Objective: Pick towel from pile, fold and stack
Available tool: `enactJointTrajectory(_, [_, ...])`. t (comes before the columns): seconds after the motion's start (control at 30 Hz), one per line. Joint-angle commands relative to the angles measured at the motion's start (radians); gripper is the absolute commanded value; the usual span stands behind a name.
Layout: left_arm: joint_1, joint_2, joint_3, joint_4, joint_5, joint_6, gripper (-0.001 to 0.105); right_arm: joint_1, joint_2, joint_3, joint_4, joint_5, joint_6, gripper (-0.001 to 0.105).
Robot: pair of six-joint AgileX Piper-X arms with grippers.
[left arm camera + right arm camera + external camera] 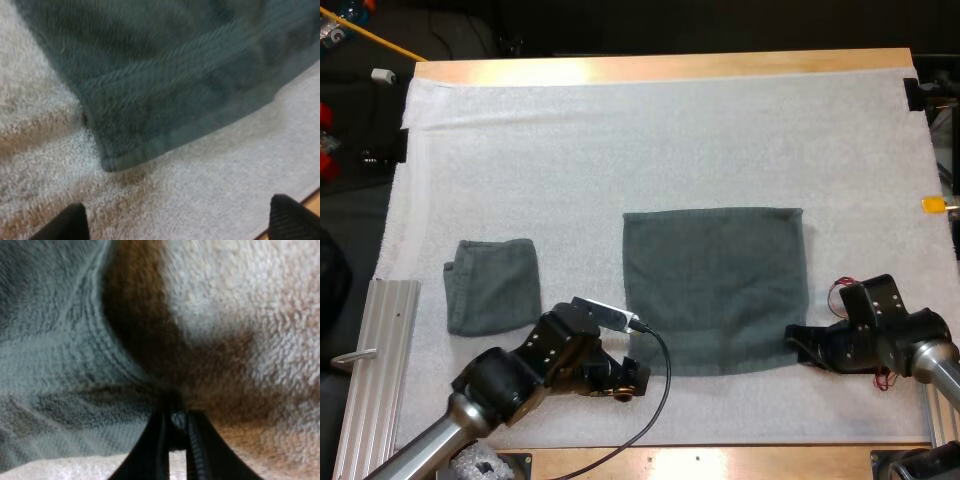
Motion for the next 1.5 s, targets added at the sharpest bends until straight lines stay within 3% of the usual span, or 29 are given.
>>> enactJointTrajectory(0.0, [-0.001,0.021,0.006,-0.034,0.007,0.002,0.069,0.002,-0.008,0.000,-0.006,0.003,-0.011,0.000])
enactJointTrajectory(0.3, [-0.001,0.272,0.009,-0.204,0.086,0.002,0.069,0.002,-0.008,0.000,0.032,0.003,-0.011,0.000])
enactJointTrajectory(0.73, [-0.001,0.505,0.009,-0.290,0.087,0.002,0.069,0.002,-0.008,0.000,0.055,0.003,-0.056,0.000])
enactJointTrajectory(0.83, [-0.001,0.507,0.009,-0.297,0.090,0.000,0.058,0.002,-0.008,0.000,0.055,0.003,-0.056,0.000])
enactJointTrajectory(0.93, [-0.001,0.507,0.008,-0.296,0.090,0.000,0.040,0.002,-0.008,0.000,0.055,0.003,-0.056,0.000])
enactJointTrajectory(1.07, [-0.001,0.495,0.004,-0.290,0.112,0.000,0.004,0.002,-0.008,0.000,0.055,0.003,-0.058,0.000])
enactJointTrajectory(1.1, [-0.001,0.481,0.004,-0.290,0.113,0.000,0.000,0.002,-0.008,0.000,0.055,0.003,-0.058,0.000])
enactJointTrajectory(1.23, [-0.001,0.407,0.002,-0.274,0.113,-0.003,0.000,0.002,-0.015,-0.001,0.071,0.003,-0.089,0.000])
enactJointTrajectory(1.47, [-0.001,0.189,0.002,-0.107,0.136,-0.001,0.000,0.002,-0.168,-0.055,0.232,0.003,-0.117,0.000])
